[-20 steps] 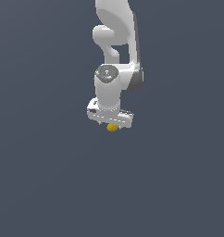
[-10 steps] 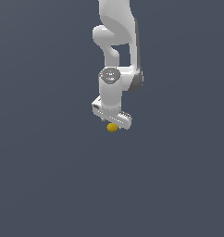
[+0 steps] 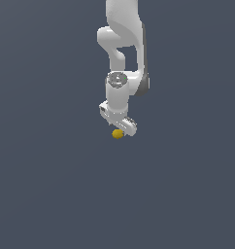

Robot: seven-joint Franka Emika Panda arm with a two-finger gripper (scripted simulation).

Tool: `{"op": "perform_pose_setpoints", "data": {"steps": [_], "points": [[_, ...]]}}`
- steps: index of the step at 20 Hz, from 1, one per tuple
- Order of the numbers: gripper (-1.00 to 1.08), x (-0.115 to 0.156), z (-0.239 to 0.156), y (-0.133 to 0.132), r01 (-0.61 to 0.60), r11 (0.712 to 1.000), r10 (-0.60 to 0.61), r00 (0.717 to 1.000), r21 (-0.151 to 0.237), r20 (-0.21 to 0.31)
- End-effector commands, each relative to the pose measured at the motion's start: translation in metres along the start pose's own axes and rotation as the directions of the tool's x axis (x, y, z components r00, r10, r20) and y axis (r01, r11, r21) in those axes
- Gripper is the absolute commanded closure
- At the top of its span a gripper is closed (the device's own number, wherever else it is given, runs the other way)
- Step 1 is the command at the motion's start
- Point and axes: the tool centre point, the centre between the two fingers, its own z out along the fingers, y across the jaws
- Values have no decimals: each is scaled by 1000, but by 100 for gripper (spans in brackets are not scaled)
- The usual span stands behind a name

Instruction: Pick up the object and move it to a goal position.

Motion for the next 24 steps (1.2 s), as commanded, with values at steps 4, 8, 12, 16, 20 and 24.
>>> {"op": "perform_pose_setpoints", "data": {"steps": [4,8,12,16,20,24], "points": [[-92,-4,3,3,-39,999,39,999,0,-3],[-92,-4,3,3,-37,999,37,999,0,-3],[-92,-4,11,3,-38,999,38,999,0,-3],[-92,-5,27,3,-39,999,39,999,0,-3],[-92,-5,44,4,-41,999,41,999,0,-4],[-92,-4,53,3,-41,999,41,999,0,-4]]}}
